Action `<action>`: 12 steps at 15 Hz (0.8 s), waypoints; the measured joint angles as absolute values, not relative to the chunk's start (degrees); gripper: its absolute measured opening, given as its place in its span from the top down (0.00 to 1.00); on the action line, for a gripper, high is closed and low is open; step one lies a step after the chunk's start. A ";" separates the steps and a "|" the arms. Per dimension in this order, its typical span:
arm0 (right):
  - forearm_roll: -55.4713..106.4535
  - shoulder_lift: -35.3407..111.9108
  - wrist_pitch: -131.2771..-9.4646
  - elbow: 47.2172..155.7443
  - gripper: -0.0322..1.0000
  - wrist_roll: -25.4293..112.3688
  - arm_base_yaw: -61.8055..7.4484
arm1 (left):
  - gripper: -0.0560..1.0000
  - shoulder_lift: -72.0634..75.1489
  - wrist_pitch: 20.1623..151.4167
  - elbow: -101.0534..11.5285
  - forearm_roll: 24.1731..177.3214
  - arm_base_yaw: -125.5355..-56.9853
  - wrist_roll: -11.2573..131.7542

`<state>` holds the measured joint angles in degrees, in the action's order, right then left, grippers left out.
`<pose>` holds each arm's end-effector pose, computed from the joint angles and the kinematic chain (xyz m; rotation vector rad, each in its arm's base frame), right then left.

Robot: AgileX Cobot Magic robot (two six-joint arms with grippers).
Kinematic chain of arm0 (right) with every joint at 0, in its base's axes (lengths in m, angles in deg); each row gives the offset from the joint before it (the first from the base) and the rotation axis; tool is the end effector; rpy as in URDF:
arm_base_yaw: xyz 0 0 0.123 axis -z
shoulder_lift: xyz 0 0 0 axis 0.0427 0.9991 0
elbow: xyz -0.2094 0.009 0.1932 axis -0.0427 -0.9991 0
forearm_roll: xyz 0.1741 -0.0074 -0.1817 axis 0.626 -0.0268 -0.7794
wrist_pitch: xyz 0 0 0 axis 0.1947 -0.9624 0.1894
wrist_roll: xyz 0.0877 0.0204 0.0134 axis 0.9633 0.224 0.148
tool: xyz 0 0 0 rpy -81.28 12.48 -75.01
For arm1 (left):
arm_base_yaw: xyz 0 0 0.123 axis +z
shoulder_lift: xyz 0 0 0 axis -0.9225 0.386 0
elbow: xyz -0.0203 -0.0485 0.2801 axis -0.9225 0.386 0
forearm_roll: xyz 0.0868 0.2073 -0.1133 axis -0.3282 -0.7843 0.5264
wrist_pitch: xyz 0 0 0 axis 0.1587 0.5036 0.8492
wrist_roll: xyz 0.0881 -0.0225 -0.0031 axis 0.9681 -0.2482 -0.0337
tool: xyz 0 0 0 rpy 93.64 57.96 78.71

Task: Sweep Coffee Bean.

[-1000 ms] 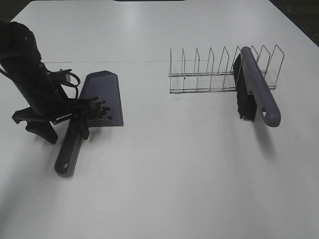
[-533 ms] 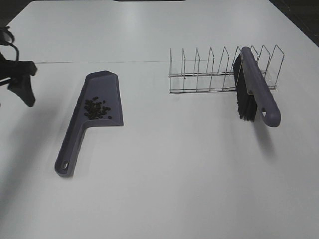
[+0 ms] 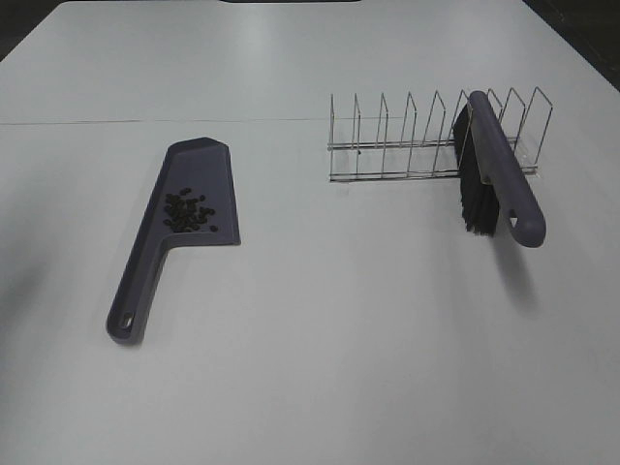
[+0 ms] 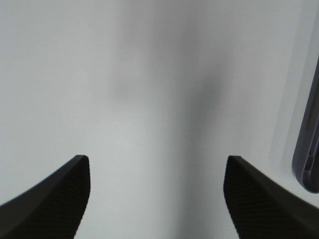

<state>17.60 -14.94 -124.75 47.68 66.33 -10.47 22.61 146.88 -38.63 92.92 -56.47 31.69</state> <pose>0.0445 0.0064 0.2549 -0.1738 2.4754 0.0596 0.3169 0.0523 0.2655 -0.1890 2.9604 -0.1025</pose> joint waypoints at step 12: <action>17.60 -19.41 -124.75 47.68 0.24 65.82 -10.47 | 0.30 -18.53 144.36 -11.76 94.64 -56.07 37.19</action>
